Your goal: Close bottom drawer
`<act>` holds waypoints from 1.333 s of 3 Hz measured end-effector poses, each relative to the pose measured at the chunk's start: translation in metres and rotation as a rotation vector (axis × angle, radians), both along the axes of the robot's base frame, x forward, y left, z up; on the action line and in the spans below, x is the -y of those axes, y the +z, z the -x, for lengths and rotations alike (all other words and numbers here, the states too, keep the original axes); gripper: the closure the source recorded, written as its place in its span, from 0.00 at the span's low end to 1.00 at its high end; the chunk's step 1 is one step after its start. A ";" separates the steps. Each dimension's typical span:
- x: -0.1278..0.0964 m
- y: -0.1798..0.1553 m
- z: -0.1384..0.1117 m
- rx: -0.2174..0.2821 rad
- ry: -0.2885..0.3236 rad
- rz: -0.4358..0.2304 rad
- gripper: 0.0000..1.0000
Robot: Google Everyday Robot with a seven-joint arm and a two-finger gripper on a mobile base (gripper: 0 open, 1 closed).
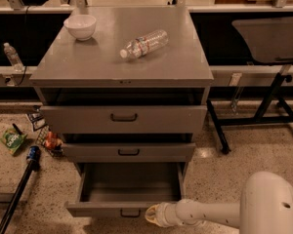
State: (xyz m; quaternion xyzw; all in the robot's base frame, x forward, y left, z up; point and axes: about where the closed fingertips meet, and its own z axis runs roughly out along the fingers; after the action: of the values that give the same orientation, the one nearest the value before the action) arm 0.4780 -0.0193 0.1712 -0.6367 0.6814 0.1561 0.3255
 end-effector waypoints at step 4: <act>0.014 -0.018 -0.066 0.137 -0.043 0.060 1.00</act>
Offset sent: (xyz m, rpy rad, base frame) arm 0.0674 -0.0287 0.0050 -0.0940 -0.2014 -0.0877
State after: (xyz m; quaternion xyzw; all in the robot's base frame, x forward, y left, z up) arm 0.5443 -0.0331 0.1530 -0.6407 0.6753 0.0844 0.3554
